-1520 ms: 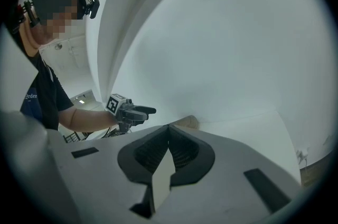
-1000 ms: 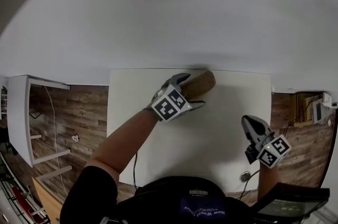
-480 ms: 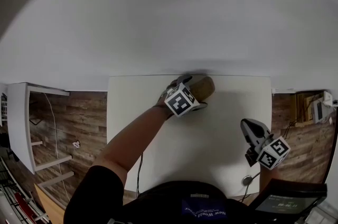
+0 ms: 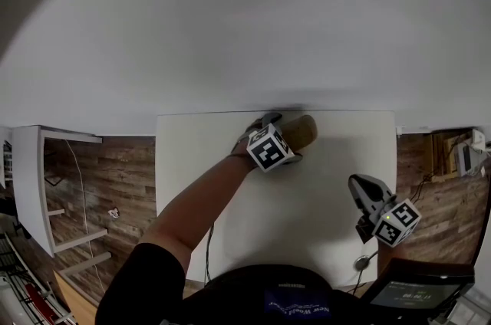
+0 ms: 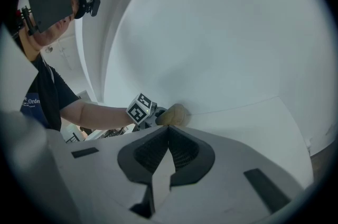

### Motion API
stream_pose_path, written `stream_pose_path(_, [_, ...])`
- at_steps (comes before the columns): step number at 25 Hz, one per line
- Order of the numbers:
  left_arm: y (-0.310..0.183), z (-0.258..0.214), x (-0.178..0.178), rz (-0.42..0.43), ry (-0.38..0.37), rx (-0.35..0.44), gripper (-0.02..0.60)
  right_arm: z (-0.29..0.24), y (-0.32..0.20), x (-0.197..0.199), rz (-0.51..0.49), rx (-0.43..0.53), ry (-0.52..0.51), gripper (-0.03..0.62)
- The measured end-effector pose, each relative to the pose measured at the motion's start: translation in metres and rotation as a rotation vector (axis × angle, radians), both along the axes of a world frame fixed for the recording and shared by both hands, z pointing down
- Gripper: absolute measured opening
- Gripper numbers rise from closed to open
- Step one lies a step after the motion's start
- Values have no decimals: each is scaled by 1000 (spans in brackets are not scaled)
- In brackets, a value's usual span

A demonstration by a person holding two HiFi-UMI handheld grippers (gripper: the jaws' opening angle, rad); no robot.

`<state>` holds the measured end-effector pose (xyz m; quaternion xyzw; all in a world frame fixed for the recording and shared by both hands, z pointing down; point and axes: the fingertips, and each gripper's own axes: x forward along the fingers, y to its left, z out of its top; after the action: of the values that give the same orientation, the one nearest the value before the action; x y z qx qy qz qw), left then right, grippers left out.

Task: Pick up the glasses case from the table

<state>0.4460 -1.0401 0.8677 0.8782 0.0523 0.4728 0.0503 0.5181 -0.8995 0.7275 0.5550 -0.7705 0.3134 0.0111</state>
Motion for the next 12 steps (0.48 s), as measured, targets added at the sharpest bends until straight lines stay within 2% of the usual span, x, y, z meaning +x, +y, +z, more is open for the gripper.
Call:
stream_pose_path(3, [3,2,-2,30,-12,53,557,1,0,-5,-3,3,-1,-11])
stream_pose_path(12, [3,-8,-10,-10,22,44,472,-6,8,0,9,9,-6,-11])
